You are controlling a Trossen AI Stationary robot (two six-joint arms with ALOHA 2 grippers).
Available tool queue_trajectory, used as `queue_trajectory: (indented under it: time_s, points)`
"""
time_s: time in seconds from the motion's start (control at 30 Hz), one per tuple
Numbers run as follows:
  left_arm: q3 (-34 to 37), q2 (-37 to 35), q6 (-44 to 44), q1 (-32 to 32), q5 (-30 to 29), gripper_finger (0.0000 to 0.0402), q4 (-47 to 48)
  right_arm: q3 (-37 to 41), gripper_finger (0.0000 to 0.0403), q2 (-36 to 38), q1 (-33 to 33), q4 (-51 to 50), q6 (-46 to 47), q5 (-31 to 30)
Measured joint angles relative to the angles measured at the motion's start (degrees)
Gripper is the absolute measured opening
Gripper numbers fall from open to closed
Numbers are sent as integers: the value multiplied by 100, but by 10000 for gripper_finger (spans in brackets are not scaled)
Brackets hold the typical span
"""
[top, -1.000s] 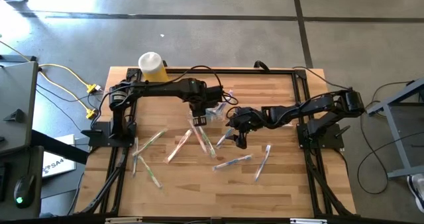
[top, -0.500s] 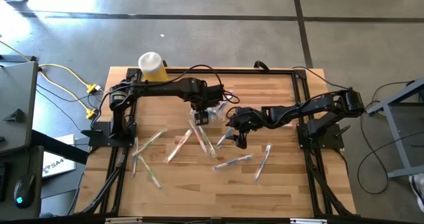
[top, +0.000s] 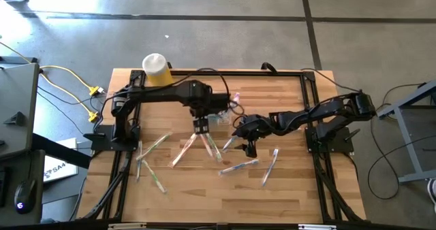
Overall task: Pick & Place toothbrushing station
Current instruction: Put the orange toothbrush into the transparent organizer
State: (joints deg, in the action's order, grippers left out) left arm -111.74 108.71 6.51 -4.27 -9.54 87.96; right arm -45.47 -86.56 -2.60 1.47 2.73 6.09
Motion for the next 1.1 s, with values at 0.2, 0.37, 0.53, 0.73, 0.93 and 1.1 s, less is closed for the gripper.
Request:
queue_trajectory:
  time_s: [0.2, 0.37, 0.53, 0.73, 0.93, 1.1]
  points:
    - [346, 2, 647, 409, 421, 246, 177, 0, 285, 0, -80, -250, -24, -15]
    - [1117, 0, 1217, 740, 402, 246, 147, 0, 285, 2, -80, -389, 155, -16]
    - [2134, 1, 1461, 917, 283, 246, -489, 0, 285, 2, -81, -556, 362, -267]
    - [2865, -13, 1605, 972, 175, 246, -1054, 2, 285, 2, -144, -726, 510, -400]
    - [3096, -55, 1818, 1003, 352, 246, -1855, 2, 285, 3, -257, -711, 517, -674]
    - [3387, -57, 1990, 996, 599, 246, -2355, 2, 285, 4, -268, -689, 512, -767]
